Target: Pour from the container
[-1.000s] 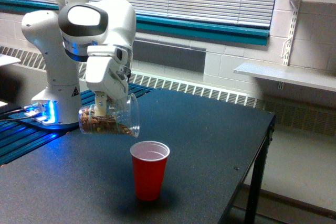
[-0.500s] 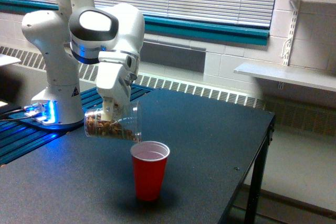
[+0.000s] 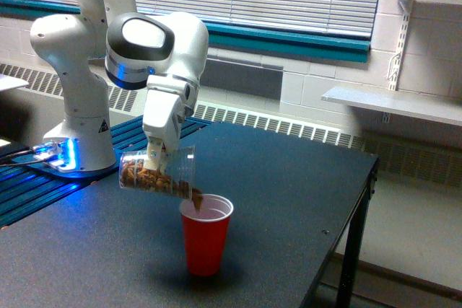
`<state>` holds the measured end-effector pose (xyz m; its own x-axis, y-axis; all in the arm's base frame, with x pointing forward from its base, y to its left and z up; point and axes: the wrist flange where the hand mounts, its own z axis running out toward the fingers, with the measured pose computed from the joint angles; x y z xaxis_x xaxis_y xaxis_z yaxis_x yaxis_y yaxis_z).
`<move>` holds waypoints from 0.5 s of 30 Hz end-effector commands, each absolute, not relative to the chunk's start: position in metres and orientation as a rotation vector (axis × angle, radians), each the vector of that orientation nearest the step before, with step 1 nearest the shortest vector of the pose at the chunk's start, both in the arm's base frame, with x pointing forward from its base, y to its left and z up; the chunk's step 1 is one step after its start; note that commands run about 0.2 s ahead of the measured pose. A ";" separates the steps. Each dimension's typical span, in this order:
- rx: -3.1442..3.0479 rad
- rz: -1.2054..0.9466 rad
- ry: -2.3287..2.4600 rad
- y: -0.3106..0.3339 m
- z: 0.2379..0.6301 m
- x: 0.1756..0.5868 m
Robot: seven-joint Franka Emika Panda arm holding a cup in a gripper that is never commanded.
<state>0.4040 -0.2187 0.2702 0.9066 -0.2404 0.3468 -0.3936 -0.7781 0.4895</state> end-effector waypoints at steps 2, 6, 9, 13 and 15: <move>2.479 0.328 -0.401 -0.215 0.274 0.411; 2.471 0.307 -0.384 -0.216 0.276 0.412; 2.469 0.294 -0.373 -0.214 0.277 0.413; 2.468 0.279 -0.356 -0.213 0.279 0.415; 2.465 0.273 -0.350 -0.213 0.280 0.417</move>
